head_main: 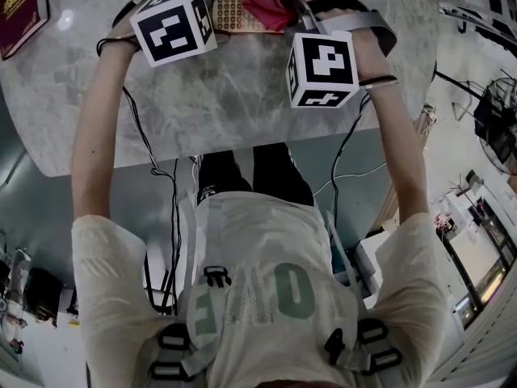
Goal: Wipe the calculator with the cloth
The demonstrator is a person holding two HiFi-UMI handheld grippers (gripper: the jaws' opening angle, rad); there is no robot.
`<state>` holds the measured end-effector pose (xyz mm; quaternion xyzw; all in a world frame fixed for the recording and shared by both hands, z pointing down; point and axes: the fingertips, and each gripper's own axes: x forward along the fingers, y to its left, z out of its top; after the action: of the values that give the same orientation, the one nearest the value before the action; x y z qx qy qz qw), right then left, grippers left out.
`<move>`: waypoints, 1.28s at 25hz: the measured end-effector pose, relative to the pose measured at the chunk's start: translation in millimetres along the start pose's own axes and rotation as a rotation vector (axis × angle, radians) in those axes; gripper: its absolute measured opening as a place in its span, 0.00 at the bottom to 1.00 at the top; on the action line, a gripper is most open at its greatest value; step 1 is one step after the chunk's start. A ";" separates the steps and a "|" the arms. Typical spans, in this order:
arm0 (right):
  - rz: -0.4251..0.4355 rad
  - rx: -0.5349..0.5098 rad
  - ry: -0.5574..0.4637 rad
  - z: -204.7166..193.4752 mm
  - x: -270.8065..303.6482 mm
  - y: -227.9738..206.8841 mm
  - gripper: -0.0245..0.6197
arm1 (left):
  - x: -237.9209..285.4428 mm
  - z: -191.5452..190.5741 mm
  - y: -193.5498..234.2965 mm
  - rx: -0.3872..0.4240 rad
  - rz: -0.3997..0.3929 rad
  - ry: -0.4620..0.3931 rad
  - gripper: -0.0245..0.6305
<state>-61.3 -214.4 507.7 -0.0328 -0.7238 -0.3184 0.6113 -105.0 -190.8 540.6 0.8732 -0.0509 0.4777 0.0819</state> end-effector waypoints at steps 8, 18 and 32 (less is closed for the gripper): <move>0.003 -0.058 0.068 -2.1 30.3 -16.7 0.12 | 1.1 0.2 0.8 -0.005 0.006 -0.003 0.58; 0.014 -0.086 0.079 1.0 33.0 -9.5 0.12 | 1.8 -1.8 0.4 -0.008 0.004 -0.007 0.58; 0.029 -0.086 0.032 25.1 6.5 44.1 0.12 | 0.9 -3.4 0.6 -0.016 0.011 -0.008 0.58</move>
<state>-65.3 -169.0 530.9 -0.0645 -0.6990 -0.3409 0.6253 -107.4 -190.7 543.2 0.8741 -0.0597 0.4744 0.0859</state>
